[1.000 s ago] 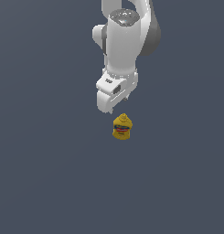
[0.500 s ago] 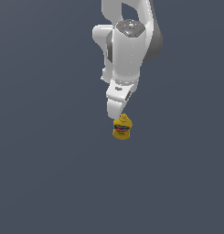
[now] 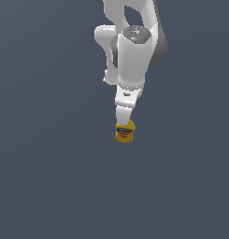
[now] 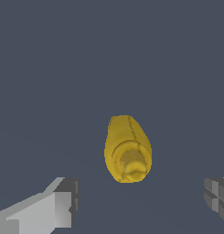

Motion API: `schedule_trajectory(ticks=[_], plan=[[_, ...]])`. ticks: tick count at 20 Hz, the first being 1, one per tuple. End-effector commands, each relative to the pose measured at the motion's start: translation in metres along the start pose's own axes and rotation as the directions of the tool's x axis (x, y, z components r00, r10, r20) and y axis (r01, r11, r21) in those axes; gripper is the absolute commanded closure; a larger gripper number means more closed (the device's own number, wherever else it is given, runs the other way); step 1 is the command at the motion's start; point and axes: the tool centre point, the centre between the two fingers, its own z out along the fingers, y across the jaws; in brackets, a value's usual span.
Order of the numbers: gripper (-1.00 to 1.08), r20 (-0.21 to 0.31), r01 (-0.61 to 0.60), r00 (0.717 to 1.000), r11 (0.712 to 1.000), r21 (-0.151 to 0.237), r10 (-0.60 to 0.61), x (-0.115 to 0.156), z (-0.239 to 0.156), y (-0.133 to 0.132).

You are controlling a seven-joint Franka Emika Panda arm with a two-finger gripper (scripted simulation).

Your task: Pick up the object and move it to a goal position.

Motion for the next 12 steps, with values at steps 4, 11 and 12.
schedule_trajectory(ticks=[4,11,12], plan=[[-0.92,0.000,0.025,1.000,1.000,0.000,-0.025,0.001,0.002,0.000],[-0.92,0.000,0.022,1.000,1.000,0.000,-0.022,0.001,0.013,-0.001],[-0.92,0.000,0.022,1.000,1.000,0.000,-0.022,0.001,0.017,-0.001]])
